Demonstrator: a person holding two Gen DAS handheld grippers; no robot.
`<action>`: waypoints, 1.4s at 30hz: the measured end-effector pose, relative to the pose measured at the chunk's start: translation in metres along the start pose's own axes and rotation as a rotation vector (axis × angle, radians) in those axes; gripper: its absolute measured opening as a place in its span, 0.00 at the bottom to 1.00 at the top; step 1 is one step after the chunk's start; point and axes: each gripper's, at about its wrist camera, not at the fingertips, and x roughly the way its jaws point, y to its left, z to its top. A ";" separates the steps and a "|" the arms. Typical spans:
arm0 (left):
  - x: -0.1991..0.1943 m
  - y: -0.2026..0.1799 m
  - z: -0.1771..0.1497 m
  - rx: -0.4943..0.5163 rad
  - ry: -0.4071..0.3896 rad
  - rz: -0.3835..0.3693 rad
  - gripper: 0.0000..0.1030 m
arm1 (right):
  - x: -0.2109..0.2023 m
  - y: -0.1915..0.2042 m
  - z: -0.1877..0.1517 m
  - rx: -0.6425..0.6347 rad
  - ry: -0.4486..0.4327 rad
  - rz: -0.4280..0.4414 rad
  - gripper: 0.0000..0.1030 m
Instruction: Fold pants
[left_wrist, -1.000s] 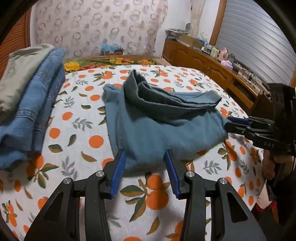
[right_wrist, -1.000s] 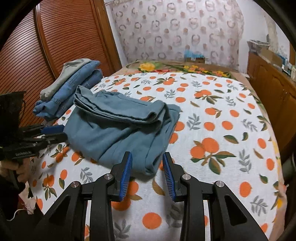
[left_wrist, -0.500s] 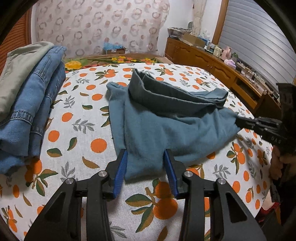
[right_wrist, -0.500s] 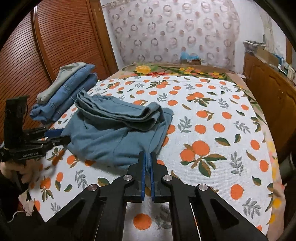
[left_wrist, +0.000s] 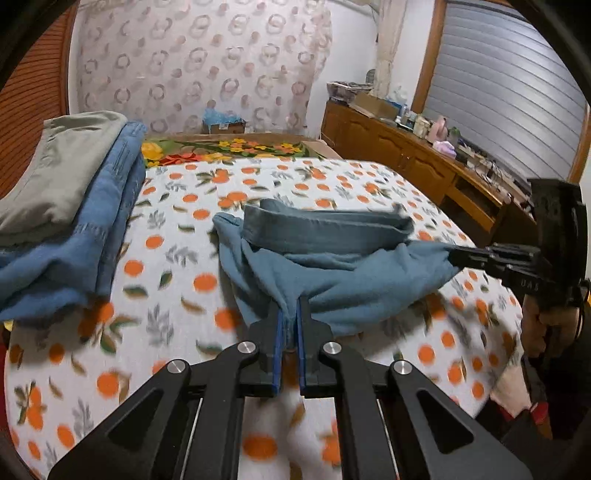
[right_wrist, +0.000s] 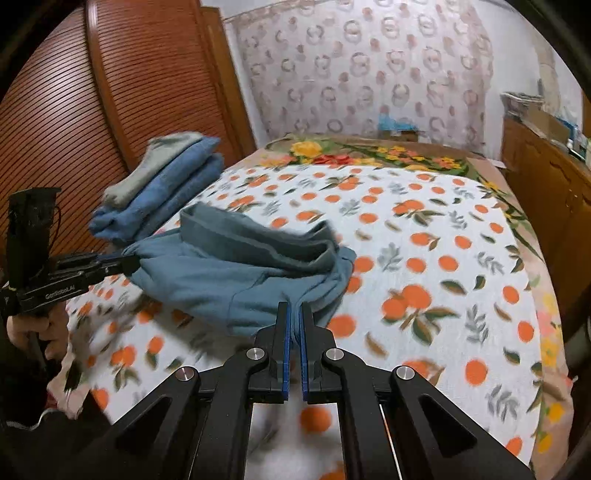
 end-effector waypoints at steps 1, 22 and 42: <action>-0.005 -0.001 -0.007 0.001 0.003 0.000 0.07 | -0.004 0.003 -0.004 -0.005 0.001 0.008 0.03; -0.019 -0.015 -0.017 0.058 -0.006 0.049 0.35 | -0.030 0.012 -0.022 -0.016 -0.013 -0.002 0.24; 0.041 -0.003 0.026 0.145 0.032 0.022 0.19 | 0.048 0.006 0.027 -0.078 0.049 -0.025 0.13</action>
